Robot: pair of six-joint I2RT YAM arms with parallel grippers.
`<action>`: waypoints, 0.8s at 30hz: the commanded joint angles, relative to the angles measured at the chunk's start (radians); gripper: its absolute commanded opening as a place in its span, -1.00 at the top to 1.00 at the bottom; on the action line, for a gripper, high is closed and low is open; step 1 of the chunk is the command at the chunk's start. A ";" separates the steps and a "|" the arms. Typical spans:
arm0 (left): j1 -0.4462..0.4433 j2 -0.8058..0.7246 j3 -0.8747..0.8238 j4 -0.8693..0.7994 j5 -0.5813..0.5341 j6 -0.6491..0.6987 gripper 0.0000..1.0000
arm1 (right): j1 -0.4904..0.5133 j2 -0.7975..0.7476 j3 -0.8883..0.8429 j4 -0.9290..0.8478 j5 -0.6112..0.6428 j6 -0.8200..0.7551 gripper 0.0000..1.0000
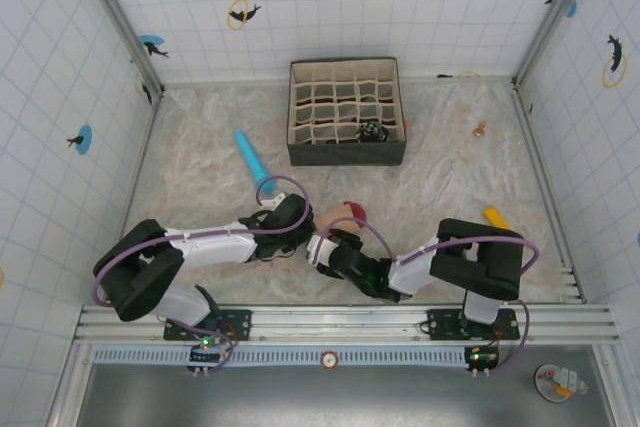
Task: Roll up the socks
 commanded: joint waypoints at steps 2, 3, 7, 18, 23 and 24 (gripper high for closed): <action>-0.011 0.024 -0.019 -0.041 0.027 -0.021 1.00 | -0.020 0.045 0.038 0.042 -0.003 -0.017 -0.34; -0.011 0.024 -0.019 -0.041 0.027 -0.021 1.00 | -0.024 0.049 0.039 0.039 -0.005 -0.012 -0.31; -0.011 0.021 -0.016 -0.043 0.030 -0.018 1.00 | -0.039 0.052 0.039 0.007 -0.021 0.022 -0.01; -0.011 0.017 0.020 -0.055 0.056 -0.049 -0.07 | -0.084 -0.015 -0.058 -0.069 -0.159 0.137 1.00; -0.011 -0.013 0.061 -0.084 0.043 -0.038 -0.35 | -0.120 -0.044 -0.105 -0.084 -0.256 0.202 1.00; -0.011 -0.021 0.062 -0.082 0.038 -0.037 -0.36 | -0.130 -0.049 -0.115 -0.085 -0.279 0.220 1.00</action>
